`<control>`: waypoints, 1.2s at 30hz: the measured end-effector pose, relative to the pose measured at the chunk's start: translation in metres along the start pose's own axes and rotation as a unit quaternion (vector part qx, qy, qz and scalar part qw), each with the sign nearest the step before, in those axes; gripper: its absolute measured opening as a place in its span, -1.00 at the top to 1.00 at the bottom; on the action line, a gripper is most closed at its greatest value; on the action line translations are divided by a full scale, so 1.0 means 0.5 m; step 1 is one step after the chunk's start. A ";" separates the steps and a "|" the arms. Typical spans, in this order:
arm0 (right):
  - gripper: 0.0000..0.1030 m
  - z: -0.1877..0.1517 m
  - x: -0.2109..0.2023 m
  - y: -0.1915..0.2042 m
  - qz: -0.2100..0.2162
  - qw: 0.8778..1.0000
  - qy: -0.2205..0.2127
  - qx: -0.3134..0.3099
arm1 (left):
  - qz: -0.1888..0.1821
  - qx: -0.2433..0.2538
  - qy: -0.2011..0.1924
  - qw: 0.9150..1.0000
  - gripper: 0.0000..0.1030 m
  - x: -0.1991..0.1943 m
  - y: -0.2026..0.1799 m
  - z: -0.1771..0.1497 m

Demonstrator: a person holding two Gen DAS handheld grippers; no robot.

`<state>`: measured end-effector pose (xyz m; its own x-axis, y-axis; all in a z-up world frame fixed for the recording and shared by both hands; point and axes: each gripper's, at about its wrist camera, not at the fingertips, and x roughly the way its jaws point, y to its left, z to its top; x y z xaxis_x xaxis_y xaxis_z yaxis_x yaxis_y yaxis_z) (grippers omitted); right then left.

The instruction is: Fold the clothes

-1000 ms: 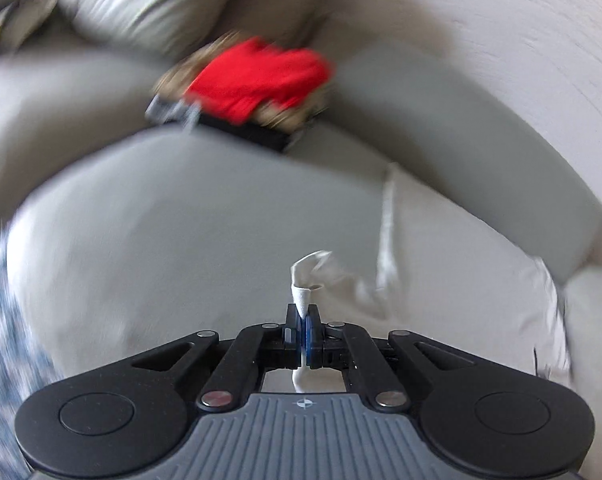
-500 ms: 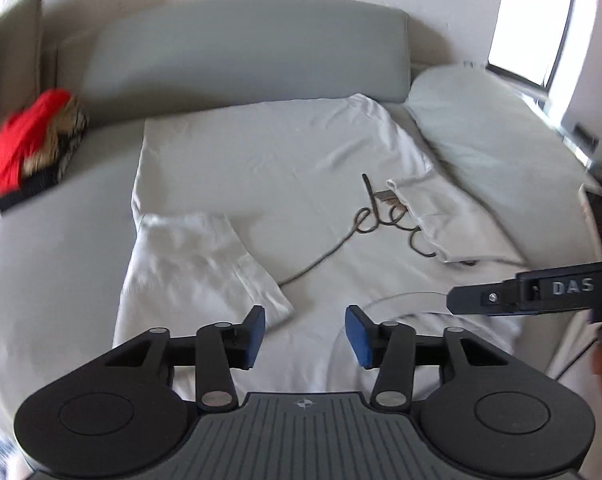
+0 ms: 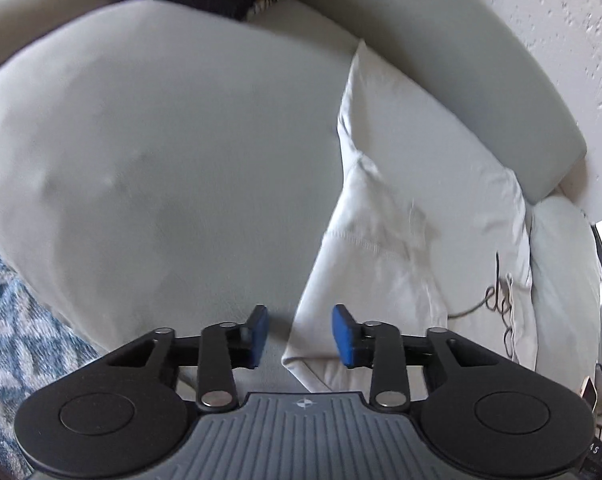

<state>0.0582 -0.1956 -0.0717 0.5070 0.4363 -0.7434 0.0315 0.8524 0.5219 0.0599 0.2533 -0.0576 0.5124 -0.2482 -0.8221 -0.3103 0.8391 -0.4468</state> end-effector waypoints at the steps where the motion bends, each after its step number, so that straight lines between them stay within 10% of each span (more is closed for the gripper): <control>1: -0.31 0.000 0.000 -0.002 0.000 1.000 0.001 0.000 | -0.009 0.000 0.004 1.000 0.41 0.006 -0.001 -0.002; 8: -0.31 0.001 0.002 -0.005 -0.001 1.000 0.002 0.000 | 0.001 0.019 -0.003 1.000 1.00 -0.003 -0.016 -0.031; 19: -0.18 0.018 -0.055 -0.003 -0.003 0.998 -0.065 -0.003 | 0.126 0.147 -0.080 0.978 0.69 -0.045 -0.113 -0.061; 24: 0.58 0.061 -0.051 -0.011 -0.078 0.988 -0.123 -0.048 | 0.100 0.205 -0.111 0.967 0.68 -0.021 -0.183 -0.070; 36: 0.48 0.073 0.007 -0.088 -0.239 0.957 -0.022 -0.159 | 0.123 0.274 -0.050 0.952 0.64 0.060 -0.226 -0.138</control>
<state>0.0900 -0.2420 -0.0816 0.5362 -0.0332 -0.8435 0.0084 0.9994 -0.0340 0.0551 0.1179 -0.0563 0.5611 0.0132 -0.8276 0.0195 0.9994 0.0292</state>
